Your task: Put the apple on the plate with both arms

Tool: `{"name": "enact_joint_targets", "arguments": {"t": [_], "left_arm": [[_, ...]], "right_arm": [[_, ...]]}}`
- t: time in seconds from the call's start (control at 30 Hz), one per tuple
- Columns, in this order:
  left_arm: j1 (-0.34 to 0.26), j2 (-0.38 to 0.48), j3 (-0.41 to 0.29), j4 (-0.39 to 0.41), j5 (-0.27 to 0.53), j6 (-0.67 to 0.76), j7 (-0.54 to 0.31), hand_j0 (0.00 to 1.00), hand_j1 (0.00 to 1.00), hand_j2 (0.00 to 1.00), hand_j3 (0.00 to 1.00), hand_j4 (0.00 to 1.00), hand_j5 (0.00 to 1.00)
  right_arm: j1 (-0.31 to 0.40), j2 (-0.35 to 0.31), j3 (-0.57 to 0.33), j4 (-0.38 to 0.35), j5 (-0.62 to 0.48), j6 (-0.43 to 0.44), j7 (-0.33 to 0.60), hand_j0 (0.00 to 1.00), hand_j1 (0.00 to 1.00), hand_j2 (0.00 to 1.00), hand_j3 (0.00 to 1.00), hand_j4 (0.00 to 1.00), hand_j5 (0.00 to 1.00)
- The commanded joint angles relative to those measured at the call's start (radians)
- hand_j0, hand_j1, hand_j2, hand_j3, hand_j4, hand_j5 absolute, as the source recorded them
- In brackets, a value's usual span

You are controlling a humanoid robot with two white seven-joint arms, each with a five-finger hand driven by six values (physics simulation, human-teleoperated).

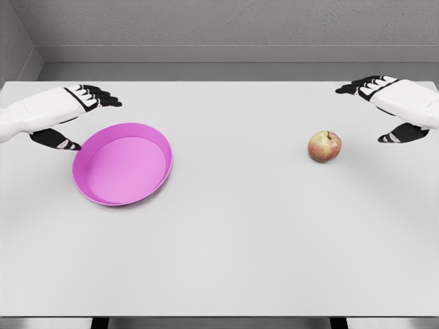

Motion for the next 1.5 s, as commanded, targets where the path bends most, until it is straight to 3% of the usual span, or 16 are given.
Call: {"name": "enact_joint_targets", "arguments": {"t": [0.0,0.1,0.13,0.17,0.27,0.37,0.57,0.77,0.9,1.33,1.4,1.47], "left_arm": [[0.0,0.002,0.003,0.001,0.006,0.001,0.001,1.0,1.0,1.0,1.0,1.0,1.0],[0.002,0.002,0.003,0.002,0.006,0.001,0.001,1.0,1.0,1.0,1.0,1.0,1.0],[0.002,0.002,0.003,0.004,0.006,0.001,0.001,1.0,1.0,1.0,1.0,1.0,1.0],[0.002,0.003,0.003,0.004,0.006,0.001,0.001,1.0,1.0,1.0,1.0,1.0,1.0],[0.002,0.003,0.003,0.005,0.006,0.001,0.001,1.0,1.0,1.0,1.0,1.0,1.0],[0.002,0.003,0.003,0.007,0.005,0.001,0.001,1.0,1.0,1.0,1.0,1.0,1.0],[-0.005,-0.011,0.004,0.047,0.005,0.001,-0.022,1.0,1.0,1.0,1.0,1.0,1.0],[-0.005,-0.017,0.006,0.048,0.003,0.001,-0.024,1.0,1.0,1.0,1.0,1.0,1.0],[-0.005,-0.026,0.02,0.048,-0.018,0.001,-0.022,1.0,1.0,1.0,1.0,1.0,1.0],[0.002,-0.06,0.052,0.065,-0.058,0.001,-0.024,1.0,1.0,1.0,1.0,1.0,1.0],[0.002,-0.058,0.052,0.065,-0.056,0.001,-0.024,1.0,1.0,1.0,1.0,1.0,1.0],[0.0,-0.057,0.052,0.065,-0.058,0.001,-0.024,1.0,1.0,1.0,1.0,1.0,1.0]], "right_arm": [[0.0,0.001,-0.001,-0.003,-0.002,-0.001,0.002,1.0,1.0,1.0,1.0,1.0,1.0],[0.012,0.007,-0.001,0.001,-0.008,0.007,-0.005,1.0,1.0,1.0,1.0,1.0,1.0],[0.025,0.02,0.004,0.015,-0.009,0.019,-0.007,1.0,1.0,1.0,1.0,1.0,1.0],[0.026,0.079,0.014,0.03,-0.008,0.037,-0.005,1.0,1.0,1.0,1.0,1.0,1.0],[0.023,0.092,0.073,0.041,-0.006,0.045,0.013,1.0,1.0,1.0,1.0,1.0,1.0],[0.011,0.107,0.079,0.05,-0.005,0.143,0.122,1.0,1.0,1.0,1.0,1.0,1.0],[-0.034,0.173,0.083,0.107,-0.006,0.258,0.24,1.0,1.0,1.0,1.0,1.0,1.0],[-0.164,0.276,0.169,0.21,-0.005,0.263,0.341,1.0,1.0,1.0,1.0,1.0,1.0],[-0.206,0.311,0.209,0.257,-0.006,0.263,0.349,1.0,1.0,1.0,1.0,1.0,1.0],[-0.21,0.326,0.263,0.296,-0.005,0.261,0.349,0.99,0.99,0.99,0.99,0.99,0.99],[-0.21,0.326,0.261,0.296,-0.005,0.257,0.349,0.65,0.65,0.65,0.65,0.65,0.65],[-0.21,0.326,0.261,0.296,-0.005,0.257,0.349,0.48,0.48,0.48,0.48,0.48,0.48]]}}
